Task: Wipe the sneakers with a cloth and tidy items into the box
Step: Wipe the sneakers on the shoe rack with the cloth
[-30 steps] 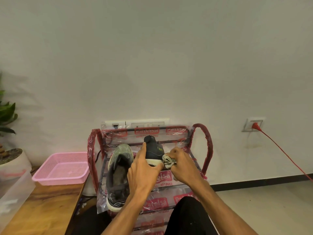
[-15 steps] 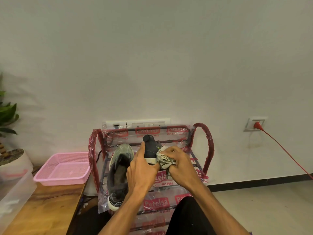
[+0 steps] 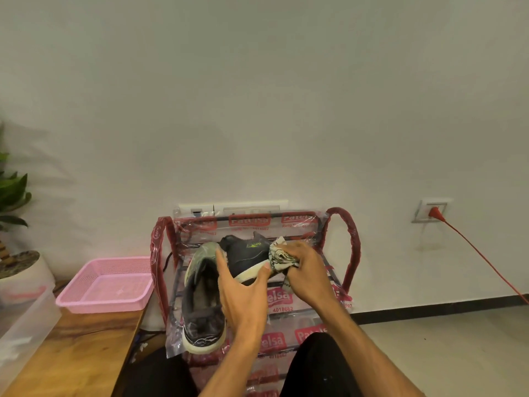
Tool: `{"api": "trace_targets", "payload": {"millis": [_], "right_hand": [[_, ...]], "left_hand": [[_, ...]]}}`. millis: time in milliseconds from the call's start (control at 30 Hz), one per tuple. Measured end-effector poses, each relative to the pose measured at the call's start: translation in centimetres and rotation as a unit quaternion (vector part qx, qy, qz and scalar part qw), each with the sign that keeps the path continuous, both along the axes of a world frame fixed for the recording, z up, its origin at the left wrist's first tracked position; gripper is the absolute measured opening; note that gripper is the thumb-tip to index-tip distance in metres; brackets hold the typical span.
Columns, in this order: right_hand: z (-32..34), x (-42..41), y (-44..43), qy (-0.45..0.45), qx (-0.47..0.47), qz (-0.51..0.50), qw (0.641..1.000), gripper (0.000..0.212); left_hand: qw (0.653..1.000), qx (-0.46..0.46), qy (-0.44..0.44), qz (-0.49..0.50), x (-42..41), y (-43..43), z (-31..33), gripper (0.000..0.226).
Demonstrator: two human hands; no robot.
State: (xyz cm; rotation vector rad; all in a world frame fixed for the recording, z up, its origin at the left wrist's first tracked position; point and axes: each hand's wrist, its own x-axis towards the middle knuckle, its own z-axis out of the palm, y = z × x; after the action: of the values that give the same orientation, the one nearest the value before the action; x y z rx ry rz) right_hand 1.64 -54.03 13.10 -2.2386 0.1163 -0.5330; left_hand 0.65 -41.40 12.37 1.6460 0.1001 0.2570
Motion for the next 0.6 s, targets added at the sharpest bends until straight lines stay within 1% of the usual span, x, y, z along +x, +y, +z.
{"api": "trace_targets", "payload": {"millis": [100, 200, 433, 467, 533, 600], "right_hand": [[0.1, 0.0, -0.6, 0.005, -0.018, 0.001, 1.000, 0.048], [-0.6, -0.2, -1.3, 0.021, -0.043, 0.000, 0.999, 0.043], [-1.4, -0.3, -2.5, 0.058, -0.074, 0.017, 0.995, 0.043], [-1.6, -0.2, -2.5, 0.065, -0.077, 0.016, 0.995, 0.042], [-2.3, -0.2, -2.7, 0.069, -0.072, 0.010, 0.995, 0.040], [-3.0, -0.4, -3.0, 0.061, -0.029, -0.005, 0.998, 0.039]], "left_hand": [[0.999, -0.035, 0.033, 0.007, -0.8, -1.7, -0.8, 0.103], [0.996, -0.052, 0.071, 0.001, -1.5, -3.0, -1.9, 0.104], [0.987, -0.031, 0.147, -0.047, -1.8, -3.3, -3.3, 0.106], [0.983, -0.029, 0.170, -0.060, -1.5, -2.9, -3.4, 0.102], [0.970, -0.022, 0.223, -0.095, -1.2, -1.9, -3.5, 0.088], [0.958, -0.002, 0.258, -0.124, -1.0, -1.0, -3.7, 0.073]]}}
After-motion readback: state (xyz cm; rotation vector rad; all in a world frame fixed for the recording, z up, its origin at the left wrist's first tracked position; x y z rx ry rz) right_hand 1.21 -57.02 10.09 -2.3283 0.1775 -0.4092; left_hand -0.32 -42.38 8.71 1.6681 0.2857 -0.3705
